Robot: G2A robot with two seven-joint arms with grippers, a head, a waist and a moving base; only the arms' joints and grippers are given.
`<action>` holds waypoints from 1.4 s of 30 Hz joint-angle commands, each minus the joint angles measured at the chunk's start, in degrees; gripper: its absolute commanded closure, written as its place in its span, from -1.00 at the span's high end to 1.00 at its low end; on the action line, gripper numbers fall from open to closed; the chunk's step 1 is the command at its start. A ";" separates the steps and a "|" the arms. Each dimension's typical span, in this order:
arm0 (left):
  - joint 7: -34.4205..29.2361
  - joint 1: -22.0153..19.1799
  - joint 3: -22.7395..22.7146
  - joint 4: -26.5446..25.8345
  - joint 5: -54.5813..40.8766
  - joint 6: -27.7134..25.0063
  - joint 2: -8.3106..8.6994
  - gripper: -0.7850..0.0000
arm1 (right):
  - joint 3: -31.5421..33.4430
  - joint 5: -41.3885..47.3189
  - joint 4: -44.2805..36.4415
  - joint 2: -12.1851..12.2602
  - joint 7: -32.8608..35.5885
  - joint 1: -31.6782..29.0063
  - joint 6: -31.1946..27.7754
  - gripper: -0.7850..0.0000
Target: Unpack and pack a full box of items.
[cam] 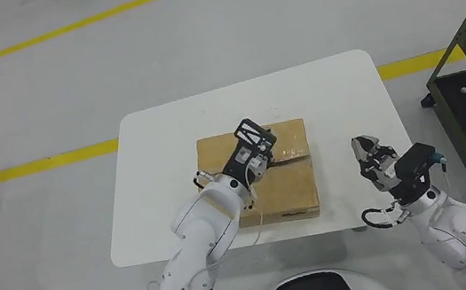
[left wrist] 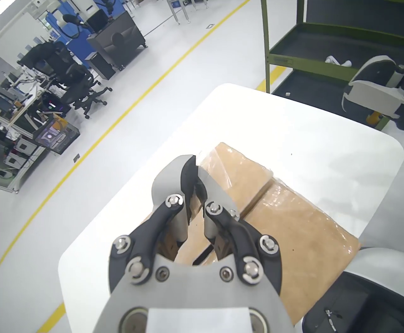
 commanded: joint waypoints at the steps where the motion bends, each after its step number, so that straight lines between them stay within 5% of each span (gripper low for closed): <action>1: -0.09 -0.19 -1.60 -0.14 -1.23 0.38 0.09 -1.00 | -0.91 -0.40 -0.55 -0.05 0.79 1.37 -0.35 -1.00; 17: -1.90 0.83 -18.31 -4.50 3.47 -1.14 2.43 -1.00 | -13.89 -2.44 12.54 -1.83 7.42 15.96 0.21 -1.00; 36: 1.51 4.81 -32.80 -1.58 11.67 4.17 4.50 -0.89 | -16.47 -2.46 17.78 -2.40 9.74 19.59 0.17 -1.00; 39: 1.31 4.58 -33.04 -0.85 11.88 4.21 4.64 -0.57 | -16.46 -2.51 18.40 -2.40 9.62 19.68 0.10 -1.00; 40: 0.76 4.50 -33.16 -0.42 12.13 4.40 4.68 -0.18 | -16.44 -2.50 18.49 -2.40 9.59 19.74 0.07 -1.00; 41: -0.11 4.36 -33.25 -0.07 12.57 4.79 4.72 1.00 | -16.35 -2.45 18.57 -2.39 9.57 19.79 0.10 -1.00; 42: -0.60 4.19 -33.22 0.01 12.65 5.01 4.74 1.00 | -16.29 -2.42 18.58 -2.38 9.58 19.80 0.04 -1.00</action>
